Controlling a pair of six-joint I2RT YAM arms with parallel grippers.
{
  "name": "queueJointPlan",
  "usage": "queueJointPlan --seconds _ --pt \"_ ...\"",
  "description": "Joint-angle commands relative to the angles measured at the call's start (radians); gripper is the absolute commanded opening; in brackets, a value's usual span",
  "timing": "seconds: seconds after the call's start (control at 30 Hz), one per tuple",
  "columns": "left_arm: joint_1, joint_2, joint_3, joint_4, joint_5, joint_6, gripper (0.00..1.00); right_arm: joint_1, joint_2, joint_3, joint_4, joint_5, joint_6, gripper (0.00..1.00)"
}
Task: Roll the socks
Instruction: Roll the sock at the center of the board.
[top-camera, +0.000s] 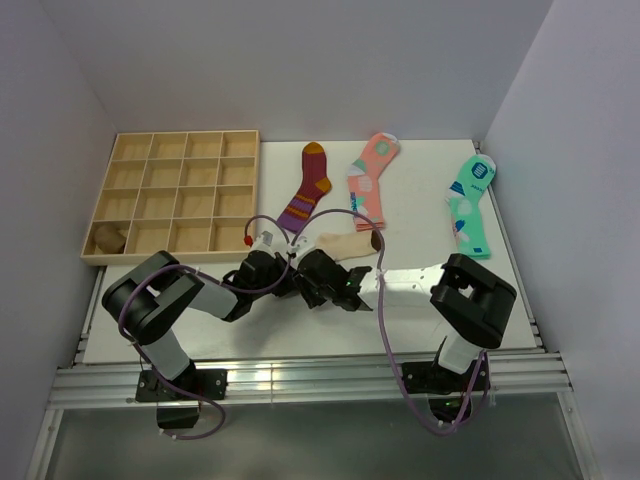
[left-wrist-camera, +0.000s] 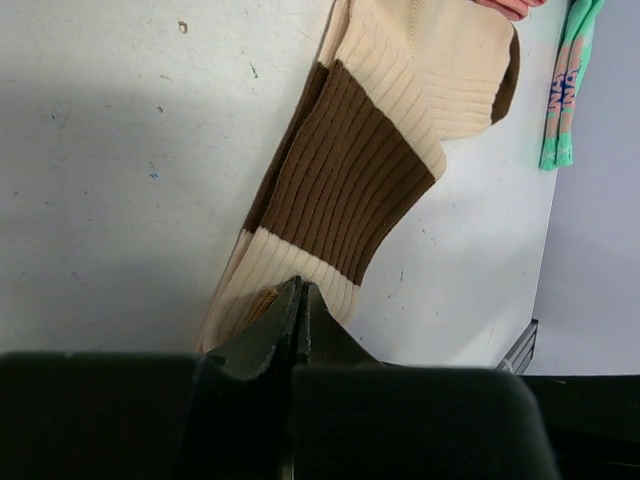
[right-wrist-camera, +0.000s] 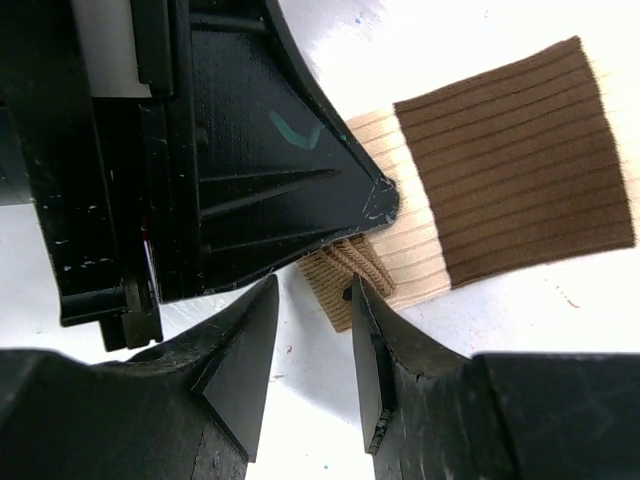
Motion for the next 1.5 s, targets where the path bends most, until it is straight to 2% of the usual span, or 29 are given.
queueJointPlan --seconds 0.0,0.4,0.7,0.87,0.93,1.17,1.27,1.4,1.47 --pt "-0.001 0.009 0.012 -0.073 0.001 0.054 0.04 0.030 -0.003 0.036 -0.061 0.071 -0.024 0.43" --pt "-0.001 0.008 0.018 -0.085 0.003 0.057 0.04 0.054 0.002 0.047 -0.068 0.111 -0.052 0.43" --pt "-0.001 0.005 0.018 -0.086 0.010 0.061 0.04 0.054 0.097 0.064 -0.064 0.063 -0.047 0.43" --pt "-0.001 0.002 0.020 -0.094 0.015 0.068 0.03 0.053 0.154 0.108 -0.135 0.078 -0.027 0.41" --pt "0.000 -0.002 0.021 -0.103 0.017 0.071 0.03 0.054 0.177 0.130 -0.187 0.083 -0.001 0.37" --pt "0.009 -0.083 0.017 -0.168 0.000 0.065 0.04 0.054 0.192 0.110 -0.238 0.057 0.066 0.01" --pt "0.017 -0.141 0.020 -0.214 -0.035 0.054 0.06 0.053 0.185 0.105 -0.244 0.020 0.086 0.00" --pt "0.022 -0.219 0.035 -0.354 -0.103 0.028 0.13 0.044 0.160 0.104 -0.221 -0.072 0.115 0.00" --pt "0.022 -0.273 0.040 -0.398 -0.154 0.012 0.22 0.021 0.146 0.104 -0.209 -0.136 0.129 0.00"
